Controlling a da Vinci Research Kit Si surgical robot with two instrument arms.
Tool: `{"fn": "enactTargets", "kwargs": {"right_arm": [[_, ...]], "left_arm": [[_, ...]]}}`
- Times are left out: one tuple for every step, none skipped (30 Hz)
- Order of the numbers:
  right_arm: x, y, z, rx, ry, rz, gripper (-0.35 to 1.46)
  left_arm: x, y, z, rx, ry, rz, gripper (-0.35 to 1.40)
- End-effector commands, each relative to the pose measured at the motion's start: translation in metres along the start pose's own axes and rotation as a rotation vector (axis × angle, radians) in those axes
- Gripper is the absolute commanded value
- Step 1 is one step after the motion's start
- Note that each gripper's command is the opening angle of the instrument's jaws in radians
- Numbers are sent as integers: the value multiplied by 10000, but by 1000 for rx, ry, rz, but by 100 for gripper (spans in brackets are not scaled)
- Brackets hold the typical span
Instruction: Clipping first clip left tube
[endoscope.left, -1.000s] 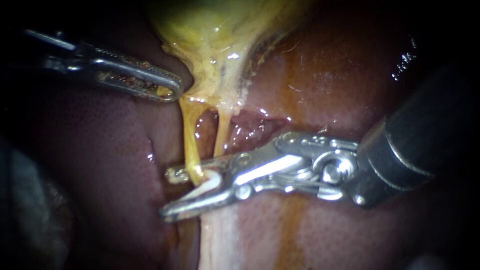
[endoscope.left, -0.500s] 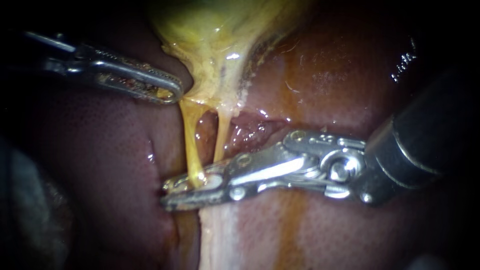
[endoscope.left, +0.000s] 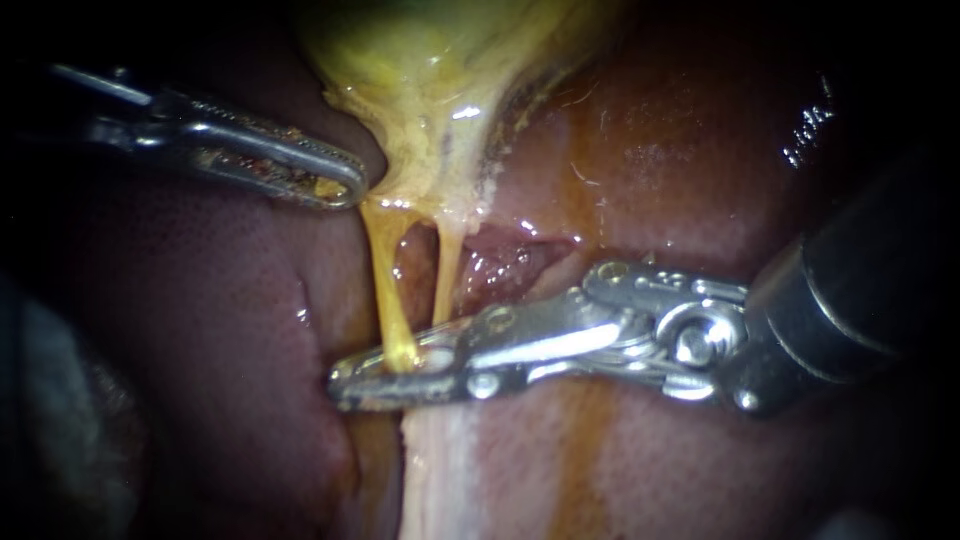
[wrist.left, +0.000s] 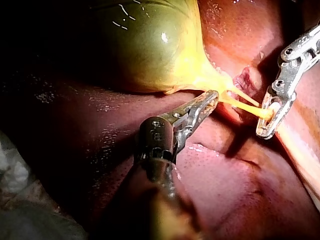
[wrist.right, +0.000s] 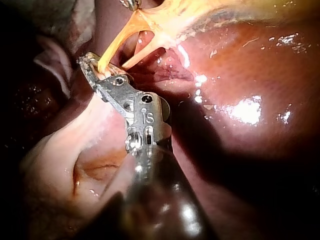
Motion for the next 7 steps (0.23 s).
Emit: {"fn": "enactTargets", "kwargs": {"right_arm": [[-1, 1, 0, 0, 0, 0, -35], [-1, 1, 0, 0, 0, 0, -35], [-1, 2, 0, -1, 0, 0, -35], [-1, 2, 0, -1, 0, 0, -35], [-1, 3, 0, -1, 0, 0, -35], [-1, 4, -1, -1, 0, 0, -35], [-2, 5, -1, -1, 0, -1, -35]], "left_arm": [[0, 0, 0, 1, 0, -1, -35], [0, 0, 1, 1, 0, -1, -35], [0, 0, 1, 1, 0, -1, -35], [0, 0, 1, 1, 0, -1, -35], [0, 0, 1, 1, 0, -1, -35], [0, 0, 1, 1, 0, -1, -35], [0, 0, 1, 1, 0, -1, -35]]}}
